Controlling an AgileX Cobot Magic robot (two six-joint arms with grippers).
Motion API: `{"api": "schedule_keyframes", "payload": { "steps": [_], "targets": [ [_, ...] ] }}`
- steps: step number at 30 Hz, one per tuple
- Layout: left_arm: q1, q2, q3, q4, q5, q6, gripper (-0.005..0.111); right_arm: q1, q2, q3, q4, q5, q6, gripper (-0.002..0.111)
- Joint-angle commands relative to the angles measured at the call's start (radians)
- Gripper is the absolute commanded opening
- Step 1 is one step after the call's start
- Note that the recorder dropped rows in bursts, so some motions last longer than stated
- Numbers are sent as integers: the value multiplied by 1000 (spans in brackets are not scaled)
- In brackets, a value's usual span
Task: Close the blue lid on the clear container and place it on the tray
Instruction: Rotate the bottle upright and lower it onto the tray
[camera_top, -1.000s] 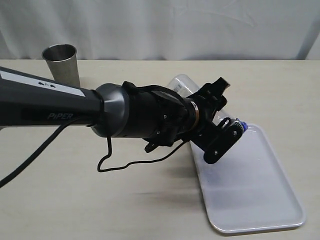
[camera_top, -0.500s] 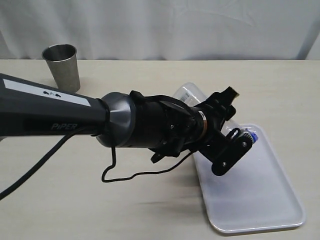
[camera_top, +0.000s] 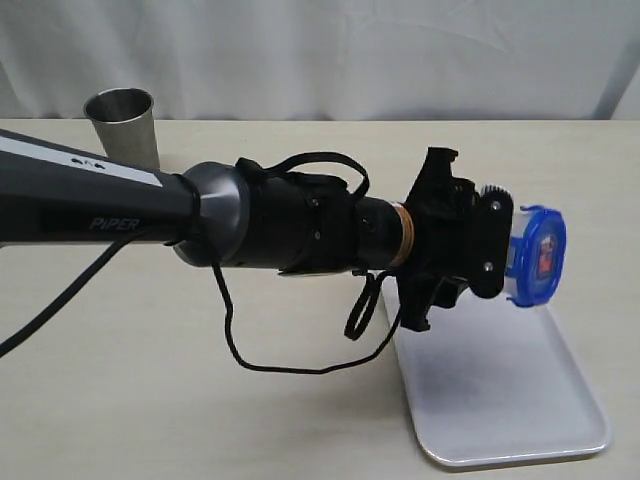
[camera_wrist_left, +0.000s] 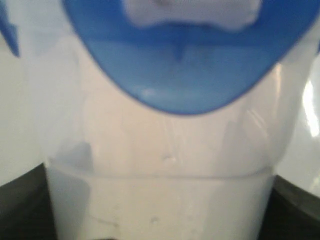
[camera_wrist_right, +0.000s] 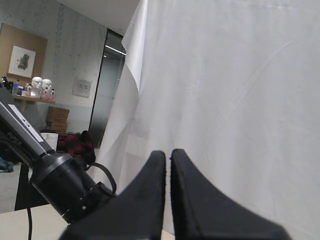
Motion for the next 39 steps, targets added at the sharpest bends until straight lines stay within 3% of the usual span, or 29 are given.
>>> {"api": "schedule_keyframes", "payload": {
  "steps": [1,5,8,15,27,36,39],
  "targets": [
    [50,-10,-3,-47,-196,-251,0,1,-3,4,1,4,3,4],
    [108,29,-3,114,-521,-614,0,1,-3,4,1,4,3,4],
    [150,81,-3,188,-811,-705,0,1,-3,4,1,4,3,4],
    [165,205,-14,105,-1029,-820,0,1,-3,4,1,4,3,4],
    [162,403,-106,92,-1028,-830,0,1,-3,4,1,4,3,4],
    [162,425,-106,76,-1016,-830,1,1,-3,4,1,4,3,4],
    [164,425,-106,81,-1016,-830,14,1,-3,4,1,4,3,4]
  ]
}}
